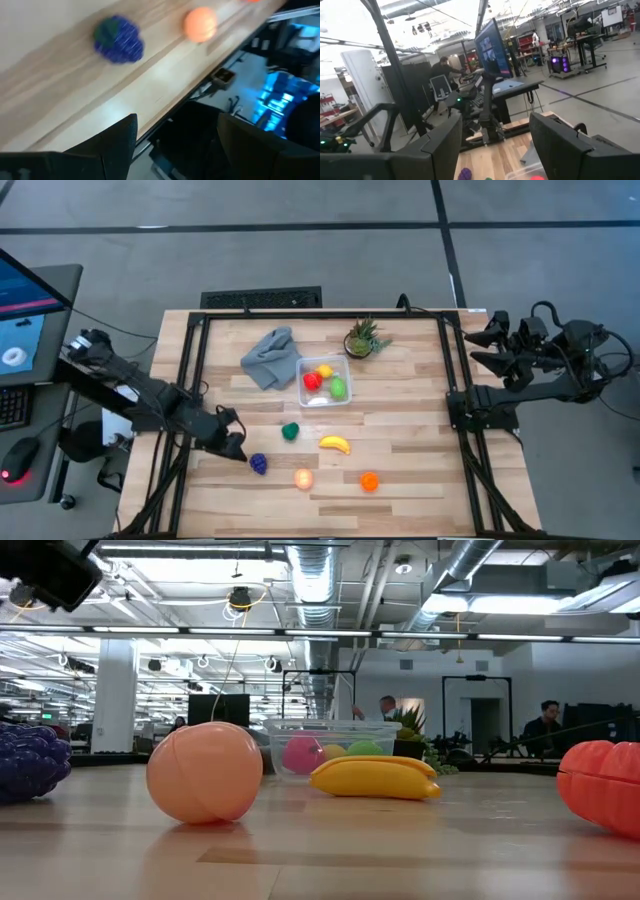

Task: Pick and placing Produce into tupperware
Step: Put the purple grapes into the transparent bin

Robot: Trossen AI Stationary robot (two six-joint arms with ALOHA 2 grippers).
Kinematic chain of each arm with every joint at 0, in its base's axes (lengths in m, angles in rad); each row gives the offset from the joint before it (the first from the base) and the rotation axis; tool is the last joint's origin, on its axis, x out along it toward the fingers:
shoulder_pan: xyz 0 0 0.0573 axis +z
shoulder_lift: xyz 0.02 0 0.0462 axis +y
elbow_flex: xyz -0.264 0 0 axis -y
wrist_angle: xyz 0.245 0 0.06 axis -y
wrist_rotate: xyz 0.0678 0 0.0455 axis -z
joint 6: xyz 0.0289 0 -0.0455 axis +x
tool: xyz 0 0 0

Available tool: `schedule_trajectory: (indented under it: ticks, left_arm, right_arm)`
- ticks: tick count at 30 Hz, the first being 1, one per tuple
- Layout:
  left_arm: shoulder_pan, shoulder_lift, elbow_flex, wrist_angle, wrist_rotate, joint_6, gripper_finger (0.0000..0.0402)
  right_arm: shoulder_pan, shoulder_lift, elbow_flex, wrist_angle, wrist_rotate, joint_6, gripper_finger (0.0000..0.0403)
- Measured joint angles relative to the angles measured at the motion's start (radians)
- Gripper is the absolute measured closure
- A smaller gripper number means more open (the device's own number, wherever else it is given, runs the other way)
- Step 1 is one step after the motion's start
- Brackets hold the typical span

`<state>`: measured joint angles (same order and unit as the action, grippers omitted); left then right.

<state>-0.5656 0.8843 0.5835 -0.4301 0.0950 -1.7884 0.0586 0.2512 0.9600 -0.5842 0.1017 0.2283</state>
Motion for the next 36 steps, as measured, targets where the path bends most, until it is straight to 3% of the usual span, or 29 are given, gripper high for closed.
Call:
schedule_trajectory:
  ticks: [10, 17, 29, 36]
  left_arm:
    - [-0.146, 0.137, 0.001, 0.076, -0.176, -0.229, 0.0139]
    - [-0.184, 0.196, 0.001, 0.083, -0.204, -0.314, 0.0139]
    - [-0.186, 0.229, 0.048, 0.035, -0.263, -0.322, 0.0139]
    - [-0.184, 0.229, 0.048, 0.124, -0.432, -0.294, 0.0139]
  right_arm:
    - [0.0, 0.0, 0.0, -0.01, 0.0, 0.0, 0.0147]
    - [0.0, 0.0, 0.0, -0.009, 0.0, -0.001, 0.0147]
    - [0.0, 0.0, 0.0, -0.015, 0.0, -0.002, 0.0147]
    - [0.0, 0.0, 0.0, -0.015, 0.0, -0.027, 0.0147]
